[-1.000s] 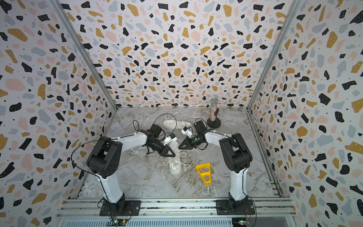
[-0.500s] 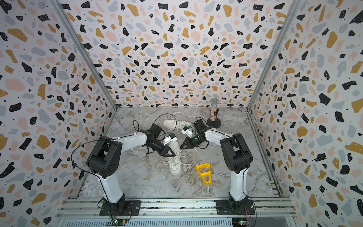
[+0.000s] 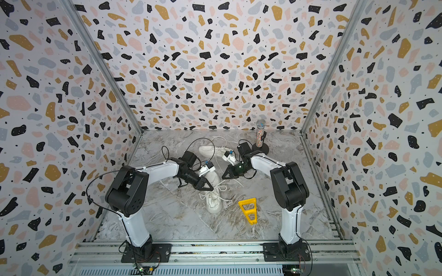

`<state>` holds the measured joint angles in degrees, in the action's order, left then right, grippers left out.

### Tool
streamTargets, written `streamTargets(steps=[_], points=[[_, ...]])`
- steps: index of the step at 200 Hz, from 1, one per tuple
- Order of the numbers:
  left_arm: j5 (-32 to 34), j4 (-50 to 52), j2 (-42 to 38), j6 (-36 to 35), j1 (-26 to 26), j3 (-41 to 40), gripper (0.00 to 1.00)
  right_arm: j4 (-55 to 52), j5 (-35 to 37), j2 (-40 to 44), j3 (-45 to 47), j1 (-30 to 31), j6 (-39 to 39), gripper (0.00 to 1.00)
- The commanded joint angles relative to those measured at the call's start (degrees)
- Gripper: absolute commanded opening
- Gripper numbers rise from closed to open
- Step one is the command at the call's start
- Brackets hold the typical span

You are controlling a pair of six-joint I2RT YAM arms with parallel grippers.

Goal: Tie the shoes
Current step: Tie the shoelace on the shoe, then move the shoe to the center of the board.

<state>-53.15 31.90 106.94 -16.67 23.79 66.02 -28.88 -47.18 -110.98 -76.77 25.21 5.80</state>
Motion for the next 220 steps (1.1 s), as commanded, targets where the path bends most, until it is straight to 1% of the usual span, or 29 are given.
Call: streamTargets(steps=[1,45,80,91,109,125,143,159,181,192,203,220], points=[[0.0,4.0,-0.9,0.0,-0.4,-1.2,0.12,-1.8,2.2,2.4,-2.8,-1.1,-1.9,0.0],[-0.2,4.0,-0.8,0.0,-0.4,-0.9,0.12,0.6,-0.5,1.6,-1.9,-1.1,-0.5,0.0],[-0.6,4.0,-0.9,0.2,-0.4,-0.5,0.16,-3.8,-0.1,1.1,-2.8,-1.2,-4.8,0.0],[-0.6,4.0,-1.1,0.2,-0.4,-0.2,0.19,-5.5,0.4,1.1,-3.5,-1.2,-6.5,0.05],[-0.8,4.0,-1.8,0.4,-0.5,0.1,0.27,-9.4,1.4,1.2,-5.4,-1.5,-10.8,0.17],[-0.7,3.9,-2.8,0.4,-0.6,0.2,0.36,-10.8,1.8,2.6,-5.8,-2.0,-13.4,0.25],[-0.9,4.1,-4.4,0.4,-1.2,0.4,0.43,-12.9,3.2,5.0,-6.4,-2.6,-17.0,0.32],[-0.8,5.3,-5.9,-0.2,-2.3,1.0,0.48,-14.4,7.2,7.5,-6.6,-3.0,-20.8,0.38],[0.0,7.0,-8.0,-0.9,-4.2,2.5,0.55,-14.7,17.3,10.4,-6.2,-3.3,-25.5,0.43],[1.8,8.7,-8.7,-2.1,-4.8,3.5,0.57,-14.5,20.3,10.7,-6.3,-3.2,-27.4,0.47],[4.7,10.2,-9.2,-3.4,-4.9,4.3,0.58,-15.0,19.7,10.4,-6.7,-3.2,-28.5,0.52],[7.1,13.3,-9.7,-5.6,-5.3,6.4,0.59,-18.5,12.5,10.6,-6.7,-2.6,-31.5,0.58]])
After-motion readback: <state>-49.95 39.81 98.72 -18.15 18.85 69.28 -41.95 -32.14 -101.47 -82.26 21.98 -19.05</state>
